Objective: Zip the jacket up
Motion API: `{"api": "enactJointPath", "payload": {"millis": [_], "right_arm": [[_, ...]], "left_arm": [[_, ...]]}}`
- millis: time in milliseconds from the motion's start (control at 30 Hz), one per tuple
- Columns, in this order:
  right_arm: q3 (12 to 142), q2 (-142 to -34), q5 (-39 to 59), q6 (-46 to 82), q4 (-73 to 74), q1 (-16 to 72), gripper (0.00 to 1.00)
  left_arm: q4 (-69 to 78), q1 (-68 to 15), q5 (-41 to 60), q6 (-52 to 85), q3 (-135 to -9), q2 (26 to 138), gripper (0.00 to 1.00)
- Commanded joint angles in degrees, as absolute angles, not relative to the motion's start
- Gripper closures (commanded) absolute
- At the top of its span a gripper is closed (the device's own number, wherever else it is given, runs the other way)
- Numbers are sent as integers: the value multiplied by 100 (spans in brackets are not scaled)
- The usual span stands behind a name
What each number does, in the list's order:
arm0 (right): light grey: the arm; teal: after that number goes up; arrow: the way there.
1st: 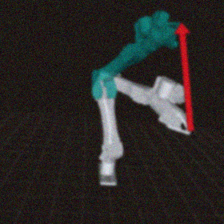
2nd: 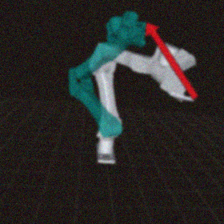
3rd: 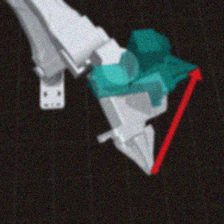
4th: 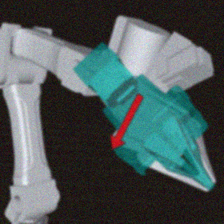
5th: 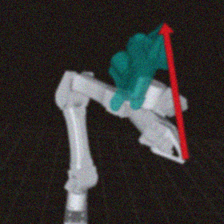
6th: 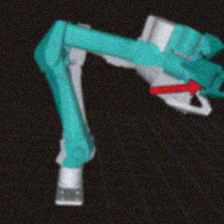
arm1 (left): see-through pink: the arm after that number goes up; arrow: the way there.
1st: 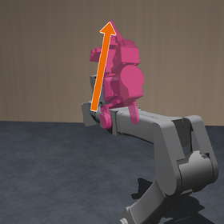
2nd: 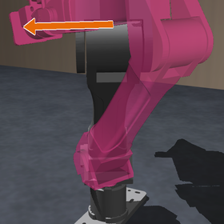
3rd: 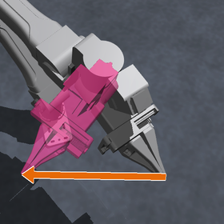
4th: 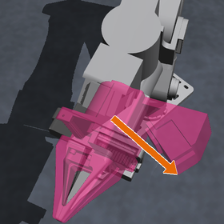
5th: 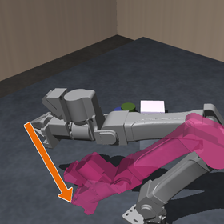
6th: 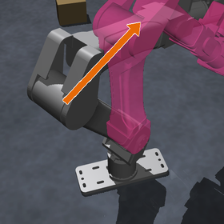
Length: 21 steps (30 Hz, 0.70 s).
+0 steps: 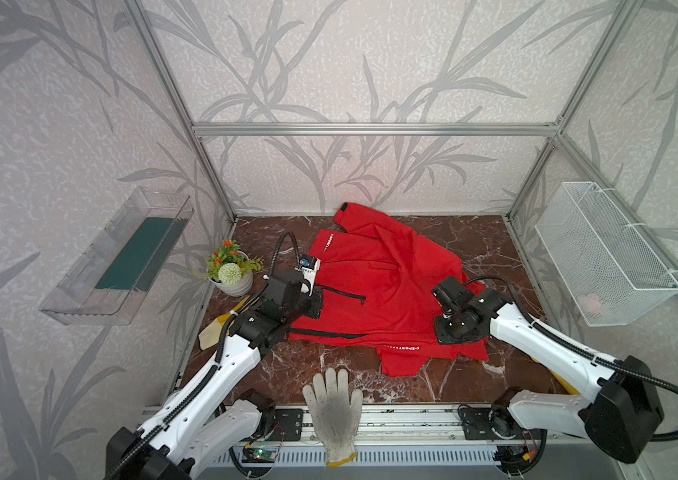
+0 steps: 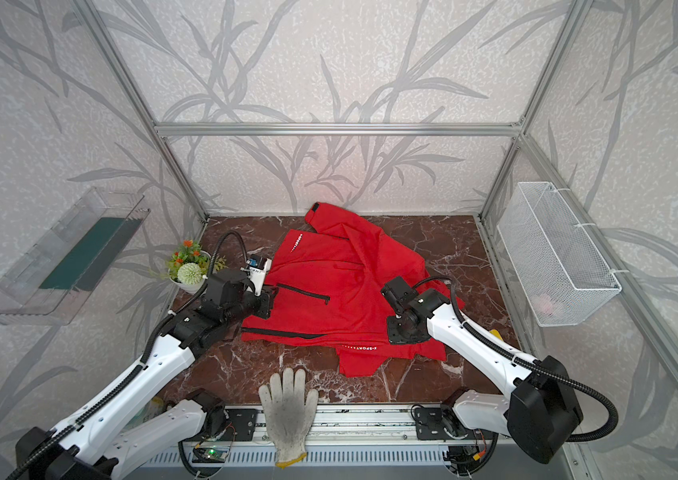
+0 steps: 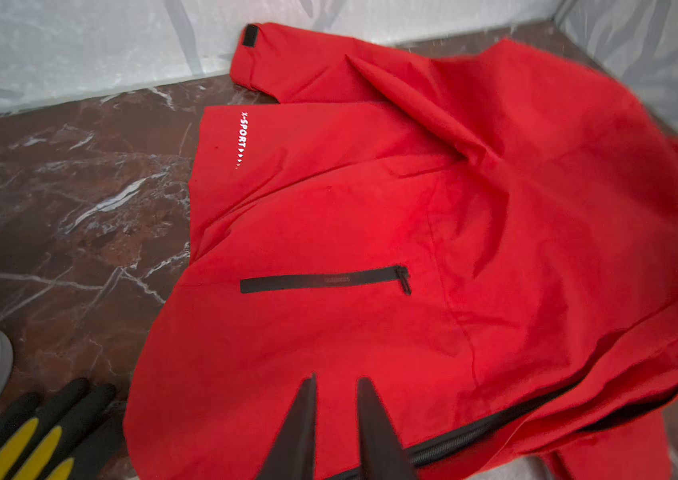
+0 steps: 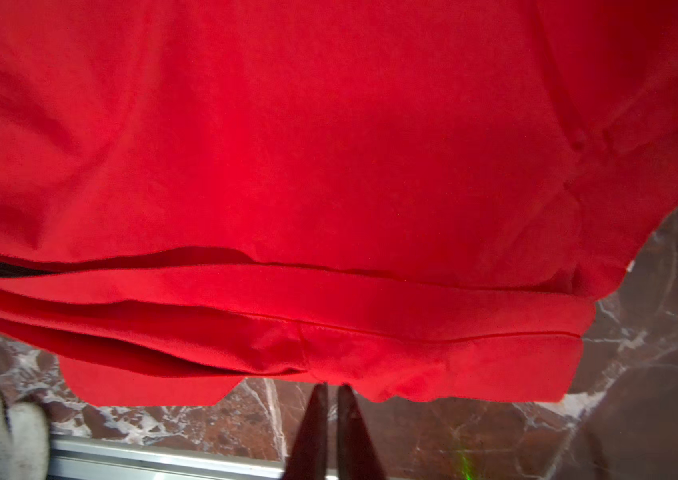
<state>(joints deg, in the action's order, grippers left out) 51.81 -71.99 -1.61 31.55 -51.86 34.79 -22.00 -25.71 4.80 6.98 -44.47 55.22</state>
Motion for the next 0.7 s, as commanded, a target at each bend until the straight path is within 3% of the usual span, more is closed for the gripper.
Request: {"api": "enactJointPath", "payload": {"millis": [0,100,267,433,667], "right_arm": [[5309,-7231,-8,3166,-4643,3455,70],[5212,-7177,-39,2997,-4101,3442,53],[5446,-7393,125,2881,-4187,3086,43],[5531,-7447,262,3586,-5208,2631,42],[4691,-6575,683,4353,-5206,2380,33]], "left_arm": [[-2367,-2541,713,714,-4357,5572,51],[-1744,-2540,889,752,-4057,5421,39],[-1495,-2705,2949,733,-4529,6418,44],[-2186,-4201,2312,-819,-5069,7390,41],[-2073,-4804,2342,-1331,-5632,8482,41]]}}
